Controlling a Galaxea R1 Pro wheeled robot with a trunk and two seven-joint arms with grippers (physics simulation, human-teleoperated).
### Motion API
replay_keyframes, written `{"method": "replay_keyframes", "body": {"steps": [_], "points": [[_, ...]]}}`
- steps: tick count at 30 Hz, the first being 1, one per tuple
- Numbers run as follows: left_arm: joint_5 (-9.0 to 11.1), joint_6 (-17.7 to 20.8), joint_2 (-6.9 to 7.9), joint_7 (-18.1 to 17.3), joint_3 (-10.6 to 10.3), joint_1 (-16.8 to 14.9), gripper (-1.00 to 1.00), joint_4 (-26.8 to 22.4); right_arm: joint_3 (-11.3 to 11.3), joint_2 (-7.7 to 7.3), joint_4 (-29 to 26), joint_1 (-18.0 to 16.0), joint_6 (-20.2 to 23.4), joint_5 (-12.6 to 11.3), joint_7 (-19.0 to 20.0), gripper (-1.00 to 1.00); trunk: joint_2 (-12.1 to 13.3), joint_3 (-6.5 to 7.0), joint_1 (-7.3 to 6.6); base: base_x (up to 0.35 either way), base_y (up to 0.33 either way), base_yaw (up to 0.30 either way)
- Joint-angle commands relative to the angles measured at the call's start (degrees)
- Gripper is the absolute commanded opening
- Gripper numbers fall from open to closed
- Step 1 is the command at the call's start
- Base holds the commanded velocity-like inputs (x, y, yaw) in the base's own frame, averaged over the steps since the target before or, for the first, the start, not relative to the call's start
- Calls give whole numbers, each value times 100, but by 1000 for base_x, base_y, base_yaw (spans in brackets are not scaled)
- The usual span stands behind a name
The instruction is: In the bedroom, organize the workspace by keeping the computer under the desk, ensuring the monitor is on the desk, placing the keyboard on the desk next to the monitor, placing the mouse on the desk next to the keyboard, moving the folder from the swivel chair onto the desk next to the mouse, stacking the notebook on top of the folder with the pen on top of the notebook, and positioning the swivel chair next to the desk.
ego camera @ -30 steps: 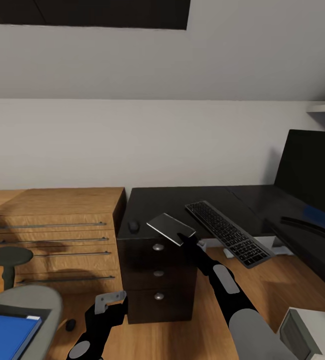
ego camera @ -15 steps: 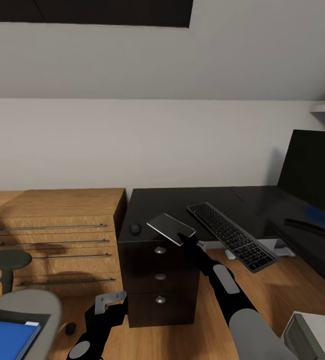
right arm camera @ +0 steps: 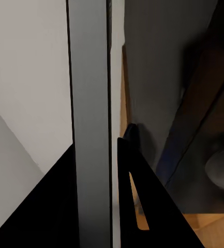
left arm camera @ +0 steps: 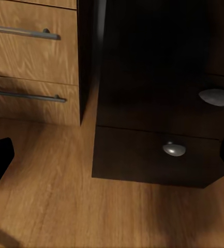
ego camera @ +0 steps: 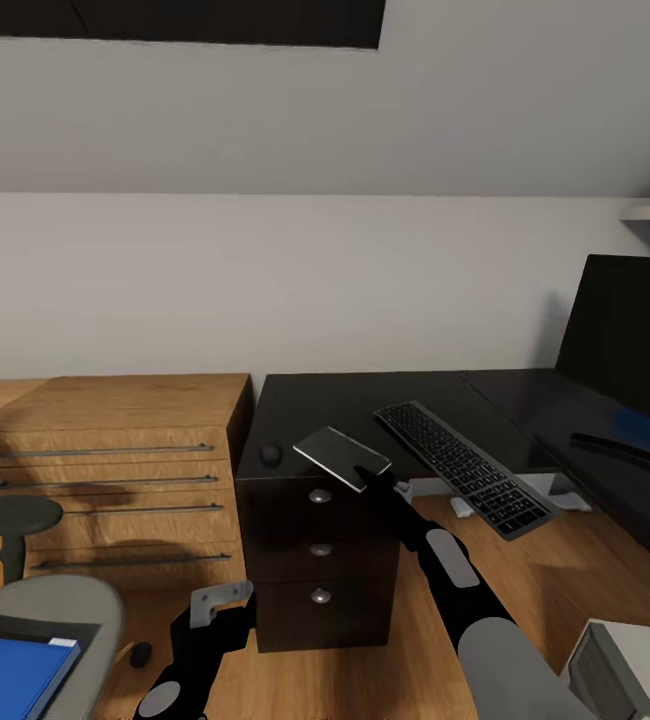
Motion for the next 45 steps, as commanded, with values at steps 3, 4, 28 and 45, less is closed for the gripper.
{"method": "replay_keyframes", "body": {"steps": [3, 4, 28, 45], "points": [[60, 12, 1, 46, -4, -1, 100, -10, -35, 8, 0, -5, 54, -31, 2, -100, -124, -59, 66, 0, 0, 0], [60, 12, 0, 46, -5, -1, 100, -10, -37, 8, -2, -5, 54, -30, 2, -100, -164, -77, 88, 0, 0, 0], [61, 11, 3, 46, -2, -1, 100, -19, -42, 8, -12, -5, 63, -34, -102, 100, -164, -77, 88, 0, 0, 0], [65, 11, 12, 46, 6, -1, 100, -19, -51, 8, -18, -5, 59, -35, -101, 100, -164, -77, 88, -20, 0, 0]]}}
